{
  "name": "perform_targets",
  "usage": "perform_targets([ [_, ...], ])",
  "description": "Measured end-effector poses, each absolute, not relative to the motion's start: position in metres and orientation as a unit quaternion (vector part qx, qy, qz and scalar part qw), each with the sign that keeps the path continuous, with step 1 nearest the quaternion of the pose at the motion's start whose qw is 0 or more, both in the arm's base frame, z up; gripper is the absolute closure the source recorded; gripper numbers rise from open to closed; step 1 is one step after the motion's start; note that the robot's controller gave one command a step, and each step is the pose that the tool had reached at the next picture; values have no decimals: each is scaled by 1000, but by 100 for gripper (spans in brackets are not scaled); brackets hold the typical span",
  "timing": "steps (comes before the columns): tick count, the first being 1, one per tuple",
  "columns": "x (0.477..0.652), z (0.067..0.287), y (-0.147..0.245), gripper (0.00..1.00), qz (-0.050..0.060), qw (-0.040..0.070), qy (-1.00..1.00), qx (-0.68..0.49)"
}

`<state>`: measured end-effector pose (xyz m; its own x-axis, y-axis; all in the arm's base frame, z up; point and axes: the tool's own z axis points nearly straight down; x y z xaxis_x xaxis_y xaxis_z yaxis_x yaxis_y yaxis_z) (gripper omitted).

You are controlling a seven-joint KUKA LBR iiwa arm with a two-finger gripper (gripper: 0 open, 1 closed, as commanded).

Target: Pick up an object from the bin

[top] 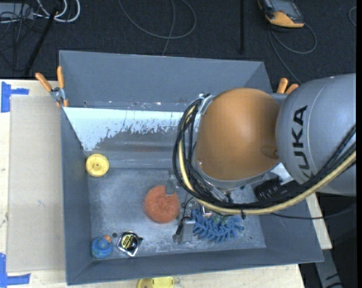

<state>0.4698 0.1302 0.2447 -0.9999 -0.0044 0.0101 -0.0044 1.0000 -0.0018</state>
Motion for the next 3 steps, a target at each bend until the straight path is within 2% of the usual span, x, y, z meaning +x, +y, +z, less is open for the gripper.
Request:
perform_targets([
  [1,471,249,129,0,0,1,-1000,0],
  [2,488,201,114,0,-1,-3,-1000,5],
  [3,503,156,90,0,0,1,-1000,18],
])
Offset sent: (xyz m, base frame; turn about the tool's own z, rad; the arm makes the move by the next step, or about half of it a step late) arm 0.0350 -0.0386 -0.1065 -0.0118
